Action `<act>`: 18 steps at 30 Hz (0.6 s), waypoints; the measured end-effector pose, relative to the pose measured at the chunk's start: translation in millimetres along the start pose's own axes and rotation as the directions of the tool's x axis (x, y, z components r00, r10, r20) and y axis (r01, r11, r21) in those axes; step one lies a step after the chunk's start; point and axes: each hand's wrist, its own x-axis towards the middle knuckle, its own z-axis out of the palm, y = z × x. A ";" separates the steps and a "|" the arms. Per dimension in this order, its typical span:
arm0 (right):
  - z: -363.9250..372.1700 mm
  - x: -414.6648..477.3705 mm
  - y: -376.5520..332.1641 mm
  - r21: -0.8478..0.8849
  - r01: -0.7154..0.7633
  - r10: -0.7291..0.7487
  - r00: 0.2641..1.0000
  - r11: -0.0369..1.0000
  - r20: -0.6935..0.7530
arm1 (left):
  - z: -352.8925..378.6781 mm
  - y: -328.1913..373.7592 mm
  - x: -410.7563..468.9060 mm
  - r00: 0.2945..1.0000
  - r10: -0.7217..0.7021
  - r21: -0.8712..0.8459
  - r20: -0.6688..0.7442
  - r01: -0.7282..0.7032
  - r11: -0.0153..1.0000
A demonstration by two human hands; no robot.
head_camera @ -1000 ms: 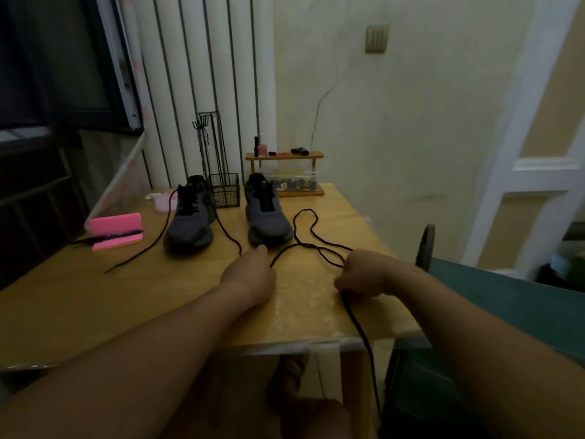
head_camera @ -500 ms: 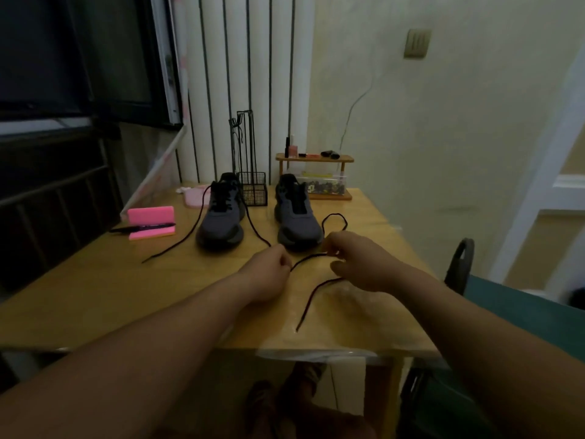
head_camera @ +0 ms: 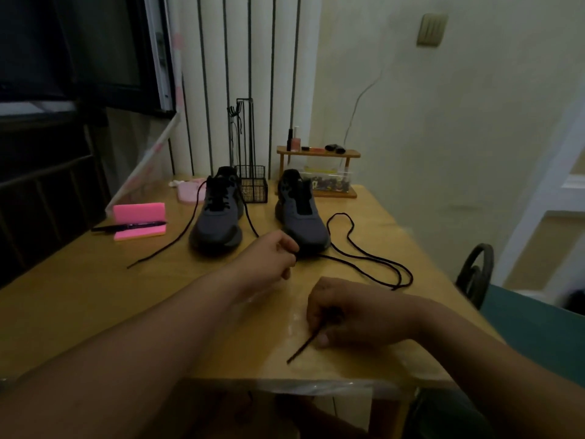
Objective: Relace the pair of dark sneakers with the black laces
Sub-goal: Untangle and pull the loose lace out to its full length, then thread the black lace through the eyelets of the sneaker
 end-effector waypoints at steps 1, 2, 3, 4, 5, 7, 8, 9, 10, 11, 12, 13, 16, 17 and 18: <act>1.1 -1.1 2.5 -0.032 -0.008 0.007 1.000 0.999 -0.014 | 0.0 3.0 2.2 1.000 0.010 -0.030 0.006 -0.009 0.999; 2.8 -0.5 5.8 -0.052 -0.035 0.032 0.998 0.998 -0.060 | 0.8 5.2 4.7 1.000 0.018 -0.062 0.012 -0.017 0.998; 5.0 0.7 9.3 -0.026 -0.076 0.072 0.988 0.997 -0.134 | 2.4 7.2 7.1 1.000 0.025 -0.096 0.016 -0.023 0.995; 6.1 3.0 12.9 0.079 -0.114 0.129 0.963 0.990 -0.235 | 3.9 8.3 8.7 0.999 0.030 -0.123 0.020 -0.027 0.992; 5.8 7.0 16.5 0.255 -0.110 0.199 0.913 0.961 -0.355 | 5.1 9.3 9.8 0.999 0.033 -0.138 0.023 -0.029 0.990; 0.0 17.5 24.1 0.595 0.031 0.373 0.753 0.803 -0.542 | 6.3 9.4 12.1 0.999 0.042 -0.121 0.032 -0.038 0.992; -6.2 23.6 28.7 0.668 0.106 0.432 0.686 0.737 -0.586 | 6.8 9.3 14.1 0.998 0.047 -0.103 0.039 -0.043 0.994; -12.5 29.7 33.4 0.695 0.147 0.452 0.662 0.704 -0.597 | 7.5 9.6 16.2 0.998 0.053 -0.095 0.043 -0.049 0.994; -17.2 35.5 36.9 0.692 0.153 0.432 0.682 0.705 -0.590 | 8.4 10.3 18.5 0.997 0.060 -0.100 0.042 -0.056 0.993; -20.5 41.3 38.1 0.664 0.118 0.389 0.730 0.738 -0.562 | 9.2 11.2 20.6 0.997 0.068 -0.113 0.034 -0.064 0.992; -22.8 46.4 37.3 0.625 0.069 0.345 0.785 0.777 -0.515 | 9.3 11.8 23.1 0.997 0.077 -0.129 0.019 -0.074 0.989; -24.4 50.7 36.5 0.595 0.039 0.311 0.824 0.803 -0.474 | 9.0 12.9 26.2 0.996 0.084 -0.145 0.000 -0.083 0.986; -31.9 60.9 42.2 0.573 0.065 0.270 0.834 0.817 -0.481 | 5.1 14.6 37.3 0.994 0.101 -0.169 -0.048 -0.107 0.980; -35.7 63.3 46.4 0.555 0.043 0.272 0.838 0.831 -0.472 | 3.8 14.6 40.4 0.992 0.108 -0.165 -0.060 -0.116 0.979; -39.9 64.8 48.8 0.515 -0.002 0.270 0.853 0.857 -0.447 | 3.0 15.0 43.4 0.991 0.115 -0.159 -0.071 -0.125 0.979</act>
